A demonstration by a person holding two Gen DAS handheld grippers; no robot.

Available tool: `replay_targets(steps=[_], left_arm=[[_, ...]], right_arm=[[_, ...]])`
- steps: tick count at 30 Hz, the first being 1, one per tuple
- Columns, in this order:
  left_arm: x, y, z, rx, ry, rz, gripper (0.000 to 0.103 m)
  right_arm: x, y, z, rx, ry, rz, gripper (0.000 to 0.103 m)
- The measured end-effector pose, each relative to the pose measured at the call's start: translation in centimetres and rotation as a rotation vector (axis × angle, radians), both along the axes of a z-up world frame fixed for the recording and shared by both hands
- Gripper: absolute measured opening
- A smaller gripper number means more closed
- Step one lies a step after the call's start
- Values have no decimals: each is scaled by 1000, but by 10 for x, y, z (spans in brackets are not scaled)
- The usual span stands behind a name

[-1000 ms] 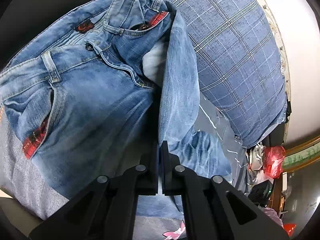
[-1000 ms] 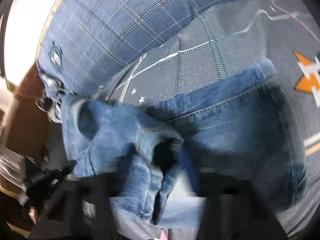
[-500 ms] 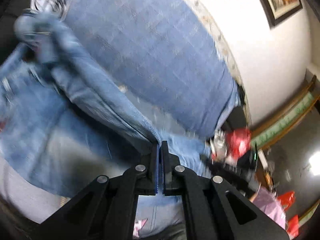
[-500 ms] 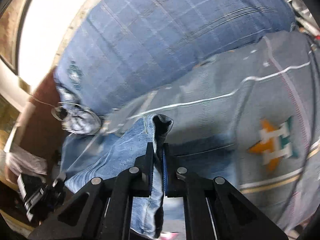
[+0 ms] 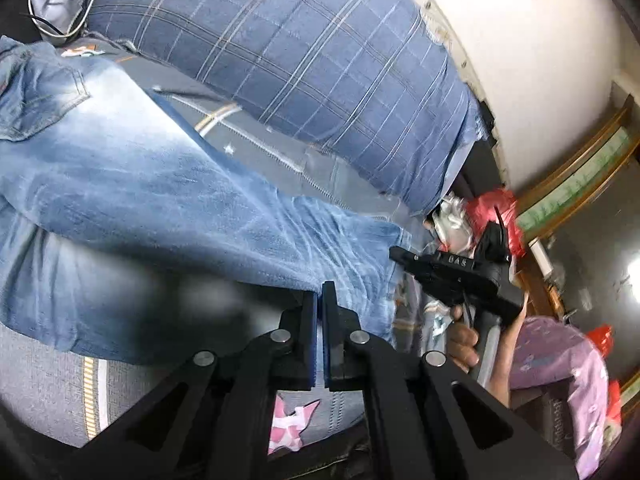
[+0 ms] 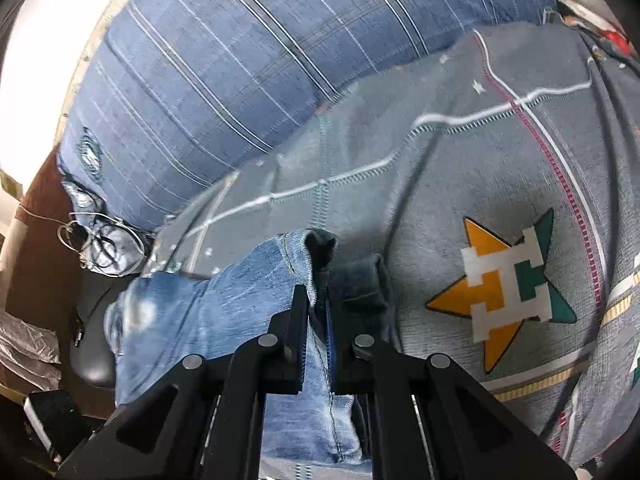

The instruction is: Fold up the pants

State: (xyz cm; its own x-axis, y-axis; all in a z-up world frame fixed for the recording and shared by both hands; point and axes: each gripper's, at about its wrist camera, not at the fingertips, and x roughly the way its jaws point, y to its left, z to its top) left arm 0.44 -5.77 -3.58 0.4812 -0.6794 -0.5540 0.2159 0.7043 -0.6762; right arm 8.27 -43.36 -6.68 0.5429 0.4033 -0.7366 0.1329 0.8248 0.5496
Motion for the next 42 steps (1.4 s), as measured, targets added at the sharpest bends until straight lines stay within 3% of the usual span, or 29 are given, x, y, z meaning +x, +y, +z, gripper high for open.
replay_targets(steps=[3, 5, 6, 7, 8, 10, 12, 16, 19, 21, 24, 26, 29, 31, 36, 38, 39, 40, 42], left_arm=[[16, -16, -34, 98, 141, -27, 2], [18, -24, -44, 162, 171, -43, 2], [11, -20, -42, 170, 161, -42, 3], [9, -19, -37, 168, 143, -44, 8], [6, -15, -33, 157, 138, -51, 14], [6, -7, -27, 117, 137, -43, 44], [4, 3, -24, 97, 136, 4, 53], [19, 17, -29, 20, 214, 68, 53], [28, 15, -35, -39, 254, 81, 53], [29, 14, -36, -46, 261, 84, 52], [25, 20, -35, -54, 265, 89, 53], [23, 24, -35, -65, 272, 90, 53], [22, 29, -40, -87, 300, 89, 53], [23, 30, -44, -98, 318, 85, 53], [32, 38, -58, -150, 386, 105, 53], [38, 46, -67, -184, 428, 144, 52], [41, 49, -72, -199, 457, 163, 49], [43, 50, -74, -209, 471, 168, 27], [43, 56, -77, -229, 488, 192, 5]], right_arm=[[15, 2, -30, -42, 138, 0, 13], [11, 0, -25, -40, 108, -14, 17], [5, -1, -17, -35, 61, -25, 28], [-5, -2, -9, -34, 18, -36, 42], [-13, -2, -3, -30, -6, -47, 44], [-37, 2, 7, 7, -72, -28, 44], [-55, 9, 9, 6, -81, -11, 44], [-84, 15, -7, -23, 2, -12, 43], [-88, 26, -10, -135, 31, 3, 43], [-83, 27, -20, -153, 93, -2, 41], [-83, 29, -20, -137, 85, 24, 41], [-80, 40, -26, -152, 122, 85, 38], [-73, 55, -29, -248, 156, 83, 18], [-73, 54, -26, -259, 142, 79, 11], [-95, 31, 3, -233, 28, 16, 9], [-100, 17, 7, -169, 16, 3, 9], [-100, 12, 4, -143, 23, 3, 9], [-100, 7, 0, -133, 34, -1, 9], [-97, 8, -6, -130, 58, 22, 9]])
